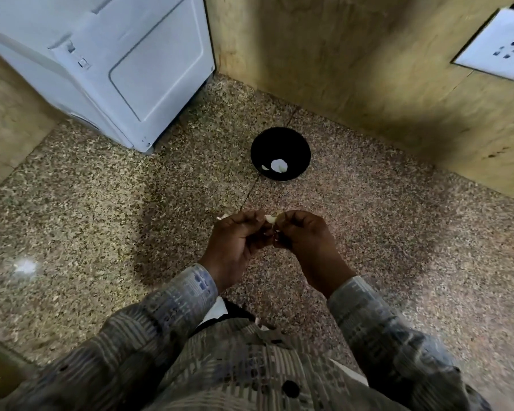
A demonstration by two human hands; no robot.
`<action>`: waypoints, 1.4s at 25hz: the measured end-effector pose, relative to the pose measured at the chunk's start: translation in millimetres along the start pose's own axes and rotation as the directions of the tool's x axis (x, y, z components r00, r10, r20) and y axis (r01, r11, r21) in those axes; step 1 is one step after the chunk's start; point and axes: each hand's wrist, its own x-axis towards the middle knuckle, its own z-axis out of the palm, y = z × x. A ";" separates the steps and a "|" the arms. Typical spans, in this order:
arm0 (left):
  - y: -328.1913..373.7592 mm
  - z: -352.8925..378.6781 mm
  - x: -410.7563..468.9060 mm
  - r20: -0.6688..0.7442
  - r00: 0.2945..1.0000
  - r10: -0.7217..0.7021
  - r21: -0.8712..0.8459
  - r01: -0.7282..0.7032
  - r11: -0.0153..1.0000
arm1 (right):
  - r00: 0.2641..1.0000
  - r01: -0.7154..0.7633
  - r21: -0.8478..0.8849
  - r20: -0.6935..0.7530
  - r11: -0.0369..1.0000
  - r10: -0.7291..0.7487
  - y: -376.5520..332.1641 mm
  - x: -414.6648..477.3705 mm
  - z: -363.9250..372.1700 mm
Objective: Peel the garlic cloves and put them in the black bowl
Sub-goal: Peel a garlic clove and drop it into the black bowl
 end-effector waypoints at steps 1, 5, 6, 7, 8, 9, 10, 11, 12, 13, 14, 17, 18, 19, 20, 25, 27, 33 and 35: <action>-0.9 -2.8 5.1 -0.010 1.000 -0.023 -0.018 0.023 1.000 | 0.999 0.017 -0.093 -0.041 0.996 -0.021 3.4 5.4 2.8; -11.9 -16.1 30.8 -0.066 0.979 -0.195 -0.103 0.188 0.977 | 0.983 -0.107 -0.069 -0.155 0.992 0.096 17.5 30.6 8.0; -15.9 -21.3 39.2 -0.090 0.964 -0.250 -0.113 0.240 0.964 | 0.967 -0.159 -0.058 -0.209 0.986 0.144 24.2 41.4 7.2; -20.0 -26.2 46.6 -0.122 0.945 -0.302 -0.110 0.290 0.951 | 0.946 -0.214 -0.069 -0.265 0.974 0.189 31.0 53.7 5.2; -24.5 -31.0 52.9 -0.157 0.925 -0.347 -0.091 0.336 0.937 | 0.923 -0.262 -0.084 -0.314 0.961 0.224 39.6 67.6 2.0; -28.9 -35.2 57.2 -0.195 0.905 -0.379 -0.060 0.374 0.925 | 0.904 -0.307 -0.112 -0.346 0.945 0.253 45.3 80.0 -0.8; -33.4 -38.9 60.5 -0.228 0.890 -0.396 -0.022 0.402 0.915 | 0.892 -0.337 -0.142 -0.366 0.931 0.267 49.1 91.2 -2.0; -37.8 -42.2 62.9 -0.253 0.880 -0.402 0.020 0.420 0.907 | 0.889 -0.349 -0.176 -0.373 0.920 0.266 51.3 100.6 -2.5; -41.6 -44.9 64.0 -0.264 0.877 -0.401 0.059 0.429 0.901 | 0.894 -0.342 -0.216 -0.375 0.915 0.245 57.2 111.2 -4.9; -44.8 -47.4 64.7 -0.268 0.876 -0.401 0.090 0.437 0.895 | 0.901 -0.332 -0.264 -0.374 0.906 0.221 60.6 118.8 -7.2; -47.6 -49.6 65.1 -0.260 0.876 -0.406 0.101 0.443 0.891 | 0.906 -0.325 -0.298 -0.369 0.898 0.206 58.9 122.1 -6.6; -50.6 -56.0 65.0 -0.229 0.862 -0.452 0.157 0.491 0.857 | 0.919 -0.326 -0.382 -0.344 0.865 0.194 50.0 119.1 -7.1; -50.3 -58.6 63.7 -0.217 0.854 -0.473 0.175 0.510 0.842 | 0.932 -0.293 -0.506 -0.339 0.811 0.126 49.6 118.2 -10.5; -49.8 -61.7 61.3 -0.203 0.847 -0.492 0.188 0.526 0.829 | 0.946 -0.243 -0.649 -0.323 0.721 0.028 48.6 115.2 -13.3; -50.4 -65.7 58.5 -0.184 0.841 -0.510 0.195 0.539 0.819 | 0.957 -0.179 -0.760 -0.283 0.625 -0.070 50.5 112.5 -16.8; -62.1 -83.2 40.1 -0.014 0.759 -0.651 0.067 0.650 0.757 | 0.991 0.030 -0.951 -0.012 0.307 -0.132 67.1 90.9 -5.4; -67.6 -87.4 30.6 0.037 0.712 -0.701 0.063 0.699 0.713 | 0.984 0.144 -0.966 0.117 0.216 -0.134 80.4 75.8 7.4; -100.0 -100.5 2.0 0.006 0.690 -0.724 -0.044 0.723 0.689 | 0.884 0.387 -0.922 0.374 -0.009 -0.280 101.1 73.5 17.2; -107.1 -99.7 -4.7 -0.018 0.723 -0.690 -0.130 0.683 0.719 | 0.864 0.429 -0.900 0.433 -0.076 -0.258 102.9 70.9 11.5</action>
